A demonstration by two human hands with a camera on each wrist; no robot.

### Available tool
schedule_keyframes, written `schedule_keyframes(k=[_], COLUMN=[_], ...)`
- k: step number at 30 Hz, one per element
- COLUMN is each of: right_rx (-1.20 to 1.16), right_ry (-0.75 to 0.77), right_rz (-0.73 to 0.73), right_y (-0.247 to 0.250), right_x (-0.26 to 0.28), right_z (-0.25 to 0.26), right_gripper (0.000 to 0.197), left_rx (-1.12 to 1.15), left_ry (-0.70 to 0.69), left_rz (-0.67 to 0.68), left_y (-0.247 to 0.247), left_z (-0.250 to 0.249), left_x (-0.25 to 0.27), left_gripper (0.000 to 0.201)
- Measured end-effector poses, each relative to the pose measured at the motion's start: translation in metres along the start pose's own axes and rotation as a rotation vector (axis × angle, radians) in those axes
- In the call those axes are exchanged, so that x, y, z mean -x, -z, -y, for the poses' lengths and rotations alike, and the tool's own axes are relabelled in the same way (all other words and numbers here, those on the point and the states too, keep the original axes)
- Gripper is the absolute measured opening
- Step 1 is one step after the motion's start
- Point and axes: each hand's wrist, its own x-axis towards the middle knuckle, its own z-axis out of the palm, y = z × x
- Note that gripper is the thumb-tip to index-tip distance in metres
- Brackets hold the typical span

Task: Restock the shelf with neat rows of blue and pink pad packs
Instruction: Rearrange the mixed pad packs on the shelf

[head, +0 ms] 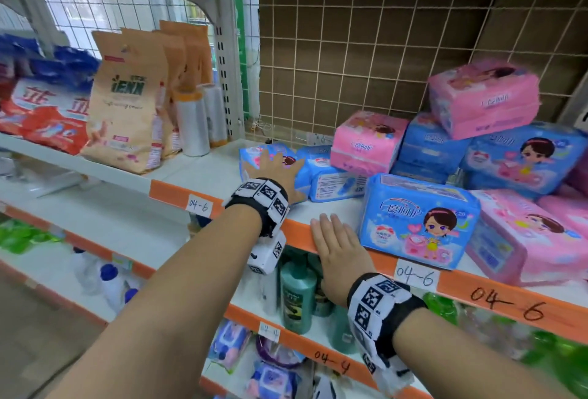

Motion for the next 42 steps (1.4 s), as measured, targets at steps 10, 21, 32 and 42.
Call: schedule_keyframes(k=[10, 21, 32, 42], right_rx=[-0.018, -0.037, -1.104, -1.614], right_ry=[0.029, 0.029, -0.029, 0.075], right_rz=[-0.039, -0.05, -0.318, -0.322], right_y=[-0.004, -0.005, 0.021, 0.06], right_x=[0.001, 0.0, 0.018, 0.053], right_z=[-0.002, -0.002, -0.002, 0.005], right_gripper=[0.08, 0.087, 0.064, 0.096], left_rx=[0.196, 0.884, 1.563, 1.588], left_ry=[0.335, 0.231, 0.119, 0.203], left_rz=[-0.098, -0.484, -0.429, -0.323], left_y=[-0.001, 0.012, 0.028, 0.018], left_z=[-0.005, 0.03, 0.043, -0.018], left_x=[-0.022, 0.014, 0.118, 0.145], left_gripper=[0.094, 0.047, 0.031, 0.053])
